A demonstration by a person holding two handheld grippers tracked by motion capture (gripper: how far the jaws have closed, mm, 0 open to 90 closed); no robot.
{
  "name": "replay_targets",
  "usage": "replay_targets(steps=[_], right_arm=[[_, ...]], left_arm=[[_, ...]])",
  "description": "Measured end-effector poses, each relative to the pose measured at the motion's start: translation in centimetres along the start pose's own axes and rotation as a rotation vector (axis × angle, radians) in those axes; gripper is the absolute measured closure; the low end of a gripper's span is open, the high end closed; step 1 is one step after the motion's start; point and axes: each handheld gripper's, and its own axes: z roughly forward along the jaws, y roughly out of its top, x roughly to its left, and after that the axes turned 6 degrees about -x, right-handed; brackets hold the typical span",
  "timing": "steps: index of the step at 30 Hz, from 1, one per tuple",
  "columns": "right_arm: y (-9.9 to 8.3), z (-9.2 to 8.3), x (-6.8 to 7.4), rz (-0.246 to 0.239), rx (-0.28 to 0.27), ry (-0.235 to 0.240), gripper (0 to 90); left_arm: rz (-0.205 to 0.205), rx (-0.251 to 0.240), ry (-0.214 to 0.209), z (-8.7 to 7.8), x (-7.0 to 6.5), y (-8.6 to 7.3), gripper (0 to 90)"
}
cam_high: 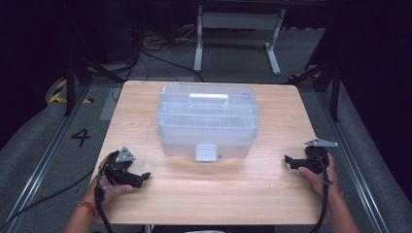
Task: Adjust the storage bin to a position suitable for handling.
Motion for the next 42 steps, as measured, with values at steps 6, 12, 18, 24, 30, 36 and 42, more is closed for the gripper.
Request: replay_targets(steps=[6,12,18,24,30,36,42], right_arm=[[0.0,0.0,0.0,0.005,0.000,-0.006,0.3],[0.0,0.0,0.1,0.008,0.001,-0.009,0.3],[0.0,-0.1,-0.1,-0.001,0.001,0.000,0.5],[-0.1,-0.2,-0.3,-0.012,0.000,0.020,2.0],[-0.2,-0.5,-0.4,-0.010,-0.007,0.023,9.3],[-0.1,-0.9,-0.4,-0.012,-0.018,0.054,17.8],[0.2,-1.4,-0.1,-0.039,-0.044,0.050,18.0]], left_arm=[[0.001,0.000,-0.001,0.0,0.0,0.0,0.3],[0.003,0.002,-0.001,0.0,0.0,0.0,0.3],[0.003,0.002,-0.001,0.0,0.0,0.0,0.3],[0.007,0.001,-0.006,0.0,0.1,0.0,0.3],[0.008,0.004,-0.004,0.0,0.0,0.0,0.4],[0.008,0.003,-0.004,0.0,0.0,0.0,0.4],[0.008,0.003,-0.004,0.0,0.0,0.0,0.4]])
